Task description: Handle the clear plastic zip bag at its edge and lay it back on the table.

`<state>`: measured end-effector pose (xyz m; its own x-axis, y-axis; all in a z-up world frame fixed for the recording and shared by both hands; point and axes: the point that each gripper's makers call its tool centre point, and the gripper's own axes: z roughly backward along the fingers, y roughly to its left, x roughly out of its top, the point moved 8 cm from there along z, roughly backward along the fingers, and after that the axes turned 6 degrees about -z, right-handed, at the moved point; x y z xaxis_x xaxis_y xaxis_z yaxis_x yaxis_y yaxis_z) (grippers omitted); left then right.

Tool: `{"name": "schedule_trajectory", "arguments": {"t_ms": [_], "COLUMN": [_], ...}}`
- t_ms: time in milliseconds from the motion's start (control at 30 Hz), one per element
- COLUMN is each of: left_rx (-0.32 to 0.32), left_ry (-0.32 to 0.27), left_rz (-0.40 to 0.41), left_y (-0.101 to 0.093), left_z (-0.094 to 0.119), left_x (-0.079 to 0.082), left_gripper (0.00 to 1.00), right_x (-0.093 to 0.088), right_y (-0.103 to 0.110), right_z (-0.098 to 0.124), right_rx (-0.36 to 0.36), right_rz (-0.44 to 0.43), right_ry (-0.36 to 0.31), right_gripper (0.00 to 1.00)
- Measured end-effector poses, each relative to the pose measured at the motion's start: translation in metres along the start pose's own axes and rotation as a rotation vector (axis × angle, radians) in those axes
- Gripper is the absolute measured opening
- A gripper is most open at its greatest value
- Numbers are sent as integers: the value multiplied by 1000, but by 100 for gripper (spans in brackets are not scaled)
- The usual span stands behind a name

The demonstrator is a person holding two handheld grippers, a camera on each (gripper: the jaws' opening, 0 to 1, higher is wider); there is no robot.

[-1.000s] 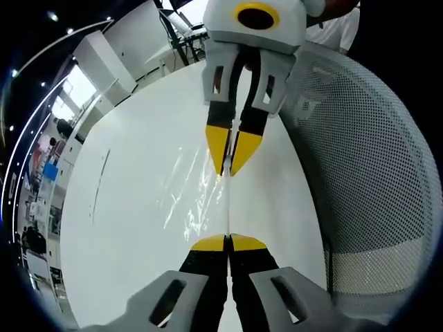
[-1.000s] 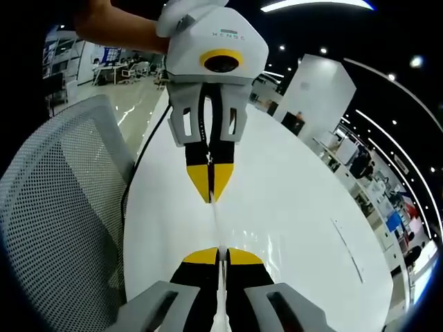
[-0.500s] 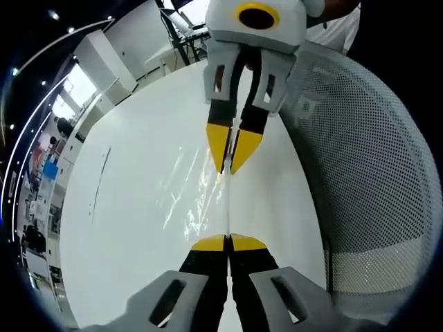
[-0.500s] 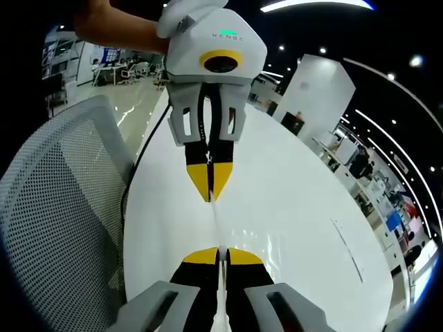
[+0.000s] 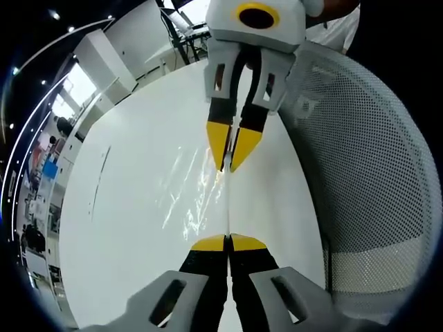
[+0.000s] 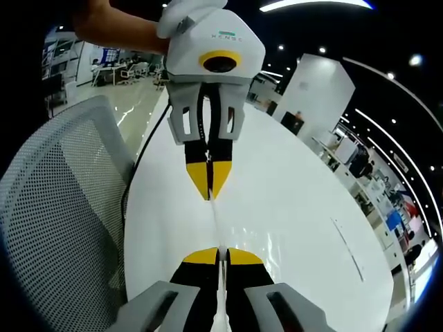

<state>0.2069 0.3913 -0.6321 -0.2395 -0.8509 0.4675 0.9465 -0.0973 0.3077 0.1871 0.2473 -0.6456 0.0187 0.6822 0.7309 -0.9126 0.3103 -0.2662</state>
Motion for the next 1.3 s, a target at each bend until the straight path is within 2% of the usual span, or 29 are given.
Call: {"name": "schedule_trajectory", "arguments": {"t_ms": [1300], "left_rx": [4], "left_ry": [6], "left_rz": [22], "left_y": [0], "left_z": [3], "left_x": [-7], "left_gripper": [0], "right_x": [-2], "right_y": [-2], "right_z": [0], "right_rx": [-7], "right_rz": [-14], "right_ry": [-3], "right_gripper": [0]}}
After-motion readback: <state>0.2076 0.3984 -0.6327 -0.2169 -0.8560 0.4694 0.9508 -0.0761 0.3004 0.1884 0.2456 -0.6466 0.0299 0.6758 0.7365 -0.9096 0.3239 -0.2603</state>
